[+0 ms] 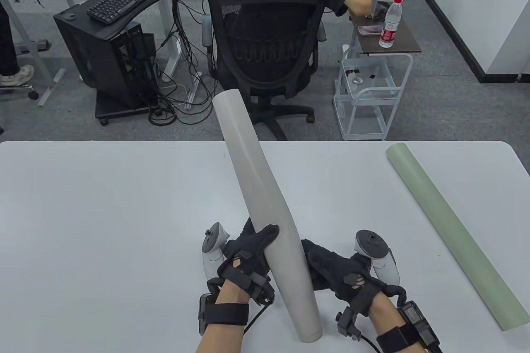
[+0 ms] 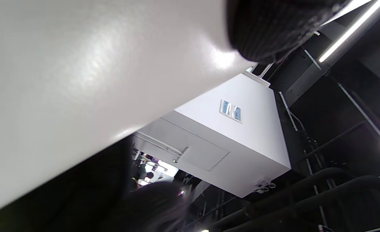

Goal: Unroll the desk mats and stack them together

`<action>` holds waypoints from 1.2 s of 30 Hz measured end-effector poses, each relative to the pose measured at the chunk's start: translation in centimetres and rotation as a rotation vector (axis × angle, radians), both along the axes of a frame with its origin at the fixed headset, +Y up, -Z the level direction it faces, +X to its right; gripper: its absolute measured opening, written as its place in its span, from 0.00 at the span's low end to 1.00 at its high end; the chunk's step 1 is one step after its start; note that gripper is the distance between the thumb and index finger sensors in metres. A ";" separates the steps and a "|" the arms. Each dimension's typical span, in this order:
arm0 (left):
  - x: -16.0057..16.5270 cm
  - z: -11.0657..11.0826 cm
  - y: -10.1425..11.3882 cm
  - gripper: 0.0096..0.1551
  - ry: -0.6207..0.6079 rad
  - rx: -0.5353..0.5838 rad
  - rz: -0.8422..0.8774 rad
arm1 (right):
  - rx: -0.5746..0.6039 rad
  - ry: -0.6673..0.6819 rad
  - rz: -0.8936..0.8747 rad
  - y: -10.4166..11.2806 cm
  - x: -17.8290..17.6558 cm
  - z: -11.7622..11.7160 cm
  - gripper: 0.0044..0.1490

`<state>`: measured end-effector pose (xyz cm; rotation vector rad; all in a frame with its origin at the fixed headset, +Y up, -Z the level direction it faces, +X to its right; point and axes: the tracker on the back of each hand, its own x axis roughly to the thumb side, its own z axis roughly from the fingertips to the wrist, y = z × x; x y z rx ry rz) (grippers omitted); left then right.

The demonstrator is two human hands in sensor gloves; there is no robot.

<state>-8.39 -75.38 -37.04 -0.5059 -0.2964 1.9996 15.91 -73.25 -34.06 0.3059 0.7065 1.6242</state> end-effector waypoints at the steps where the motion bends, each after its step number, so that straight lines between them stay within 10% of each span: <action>1: 0.1 0.0 0.0 0.46 -0.008 -0.004 -0.009 | -0.005 -0.006 0.017 0.4 -0.1 -0.5 0.53; 20: -0.3 0.0 0.3 0.48 0.053 -0.074 -0.079 | 0.304 -0.318 0.271 8.0 -4.0 -4.0 0.40; 25: 0.1 0.1 -0.1 0.49 0.030 -0.109 -0.037 | 0.452 -0.335 0.610 10.0 -6.2 -3.9 0.37; 36: 1.5 0.0 -1.9 0.40 -0.180 -0.119 0.536 | 0.319 -0.273 0.503 9.9 -4.3 -5.5 0.31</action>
